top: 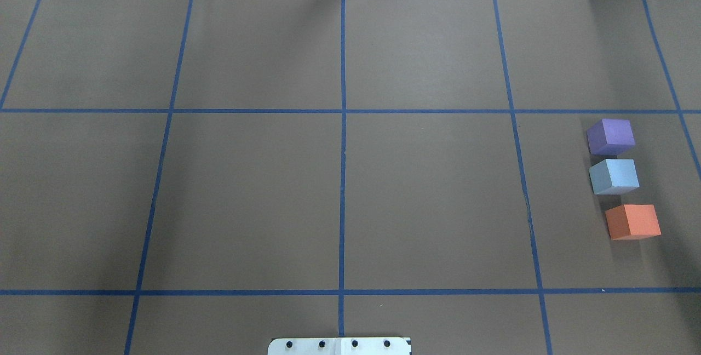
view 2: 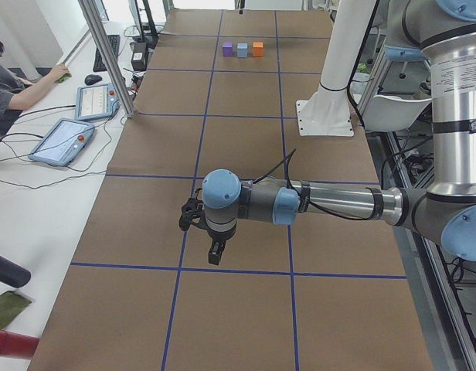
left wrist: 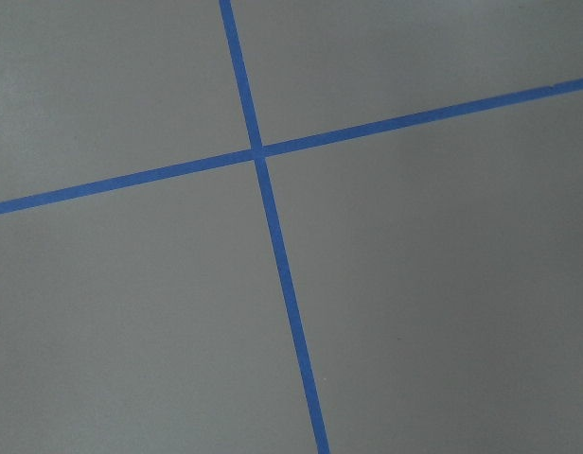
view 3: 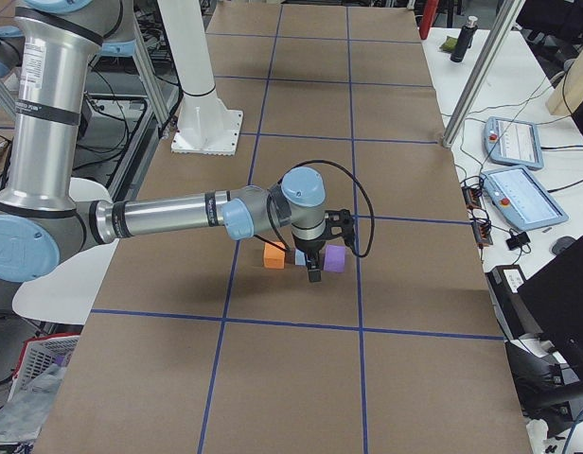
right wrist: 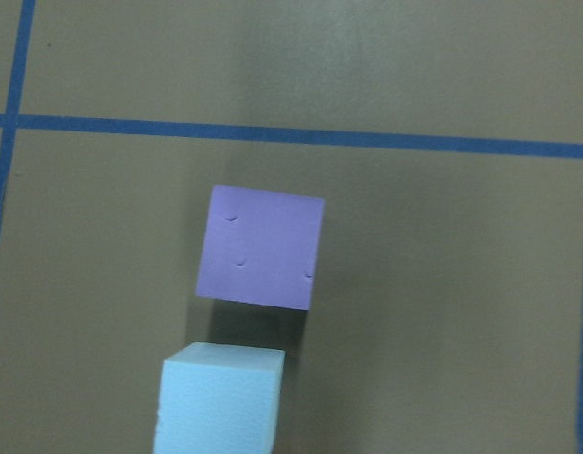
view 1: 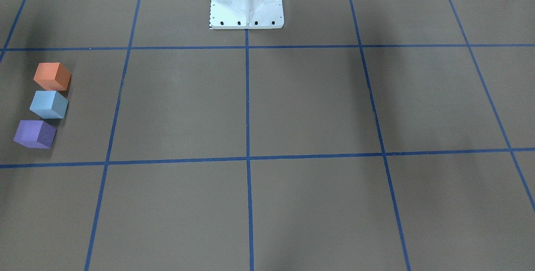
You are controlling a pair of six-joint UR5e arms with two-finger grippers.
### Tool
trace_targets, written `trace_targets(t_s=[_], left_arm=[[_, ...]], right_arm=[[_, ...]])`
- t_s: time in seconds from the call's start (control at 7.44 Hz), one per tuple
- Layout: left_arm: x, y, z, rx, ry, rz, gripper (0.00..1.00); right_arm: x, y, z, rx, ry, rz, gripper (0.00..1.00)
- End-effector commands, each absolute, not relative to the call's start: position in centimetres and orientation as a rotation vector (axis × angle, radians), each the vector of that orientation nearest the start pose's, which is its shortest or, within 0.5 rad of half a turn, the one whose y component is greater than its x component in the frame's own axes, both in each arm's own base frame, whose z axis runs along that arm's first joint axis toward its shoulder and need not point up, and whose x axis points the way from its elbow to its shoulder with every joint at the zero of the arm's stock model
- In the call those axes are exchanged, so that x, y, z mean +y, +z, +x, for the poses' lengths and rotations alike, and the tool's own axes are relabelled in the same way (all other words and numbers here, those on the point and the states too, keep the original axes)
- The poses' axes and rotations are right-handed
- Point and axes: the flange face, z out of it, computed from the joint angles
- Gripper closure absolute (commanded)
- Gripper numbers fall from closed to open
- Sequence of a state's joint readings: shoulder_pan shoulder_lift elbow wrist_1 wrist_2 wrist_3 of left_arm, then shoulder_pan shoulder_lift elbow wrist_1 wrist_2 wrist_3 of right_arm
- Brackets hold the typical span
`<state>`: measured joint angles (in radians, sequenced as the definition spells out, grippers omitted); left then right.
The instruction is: Place blue block between orange and purple blocks
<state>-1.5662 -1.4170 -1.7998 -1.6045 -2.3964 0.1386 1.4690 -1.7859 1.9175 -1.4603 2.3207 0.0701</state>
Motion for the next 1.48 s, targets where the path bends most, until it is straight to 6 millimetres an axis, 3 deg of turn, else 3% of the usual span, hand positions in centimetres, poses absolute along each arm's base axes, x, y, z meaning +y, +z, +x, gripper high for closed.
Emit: trace_targets(t_s=[0.0,0.4,1.34], left_arm=[[-43.1,61.6,-5.8,0.815,0.178,0.146,0.0],[-43.6,60.5,-6.8,0.812,0.174,0.181,0.0],[-43.1,60.8,-6.9,0.804,0.168,0.176,0.0]], right_arm=[[-38.7,60.4,5.9,-0.754,-0.154,0.131,0.0],[-38.8,60.3,5.9,-0.752,-0.136,0.127,0.0],[-38.8,60.3,5.9,-0.752,-0.136,0.127,0.0]])
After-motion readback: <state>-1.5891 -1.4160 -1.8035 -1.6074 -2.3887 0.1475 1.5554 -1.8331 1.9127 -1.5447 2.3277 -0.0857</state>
